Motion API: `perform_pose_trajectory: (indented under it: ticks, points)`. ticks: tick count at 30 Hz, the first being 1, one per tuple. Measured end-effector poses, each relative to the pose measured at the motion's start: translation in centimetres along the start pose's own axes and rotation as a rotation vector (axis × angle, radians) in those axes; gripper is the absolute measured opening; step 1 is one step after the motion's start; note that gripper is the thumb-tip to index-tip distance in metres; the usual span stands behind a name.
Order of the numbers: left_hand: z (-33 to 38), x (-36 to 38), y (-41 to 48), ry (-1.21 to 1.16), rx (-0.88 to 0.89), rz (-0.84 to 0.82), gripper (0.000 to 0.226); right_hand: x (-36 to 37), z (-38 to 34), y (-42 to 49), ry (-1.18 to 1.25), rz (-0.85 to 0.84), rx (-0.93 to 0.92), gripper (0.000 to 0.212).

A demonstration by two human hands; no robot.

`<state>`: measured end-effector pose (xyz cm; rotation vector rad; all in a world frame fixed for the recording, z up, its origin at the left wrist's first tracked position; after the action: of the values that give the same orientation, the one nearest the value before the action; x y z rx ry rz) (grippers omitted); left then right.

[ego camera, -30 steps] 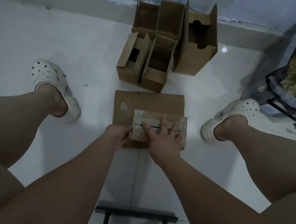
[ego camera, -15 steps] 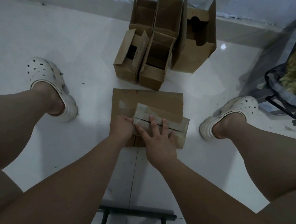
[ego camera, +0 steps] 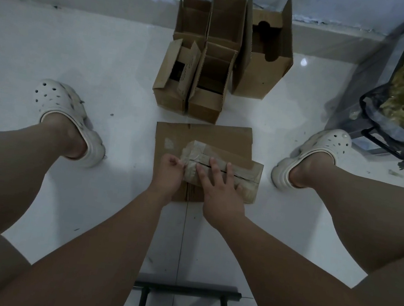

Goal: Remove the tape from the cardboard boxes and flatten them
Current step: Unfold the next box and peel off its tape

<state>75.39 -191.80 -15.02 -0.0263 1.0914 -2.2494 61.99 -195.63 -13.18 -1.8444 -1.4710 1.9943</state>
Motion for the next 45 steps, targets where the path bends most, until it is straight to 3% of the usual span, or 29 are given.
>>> perform_pose_trajectory:
  ticks: [2,6,12,17,21,26,31,33,39,45]
  points:
    - [0.0,-0.1,-0.3,-0.035,-0.007,0.006,0.004,-0.1,0.2,0.0,-0.004,-0.002,-0.005,0.085]
    - [-0.1,-0.7,-0.2,-0.193,-0.151,-0.008,0.043,0.1,0.1,-0.3,-0.043,-0.009,-0.027,0.086]
    - [0.9,-0.6,-0.1,-0.089,-0.128,-0.079,0.010,-0.2,0.3,-0.3,-0.063,-0.013,-0.041,0.082]
    - [1.1,-0.4,-0.2,-0.243,-0.193,-0.084,0.015,-0.4,0.4,-0.4,-0.108,0.032,-0.068,0.080]
    - [1.2,0.0,-0.2,-0.329,-0.228,-0.129,0.006,-0.6,0.7,-0.7,-0.083,0.129,-0.063,0.079]
    - [1.7,0.4,-0.4,-0.261,-0.110,-0.133,0.015,-1.8,1.6,0.3,0.045,0.205,0.090,0.107]
    - [2.3,0.4,-0.5,0.045,0.042,-0.146,0.008,-2.0,2.8,0.8,0.006,0.172,0.143,0.123]
    - [2.3,0.6,-0.4,0.023,-0.024,-0.181,0.002,-1.7,2.4,0.6,0.001,0.184,0.135,0.116]
    - [2.6,0.1,-0.8,0.122,-0.238,-0.162,0.054,-0.8,1.4,0.0,-0.029,0.212,0.072,0.102]
    - [3.2,0.2,-1.5,0.018,-0.324,-0.181,0.035,-0.4,1.6,0.0,-0.009,0.167,0.029,0.103]
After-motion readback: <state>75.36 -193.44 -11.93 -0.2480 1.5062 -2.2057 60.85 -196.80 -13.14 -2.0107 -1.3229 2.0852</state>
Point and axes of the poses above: each hand's wrist, its own y-axis towards the middle knuckle, its own x-axis out of the palm, z = x × y, the point moved 3 cm from there along y, towards the middle knuckle, and after that the axes turned 1 degree about y, right-handed, at the moved point
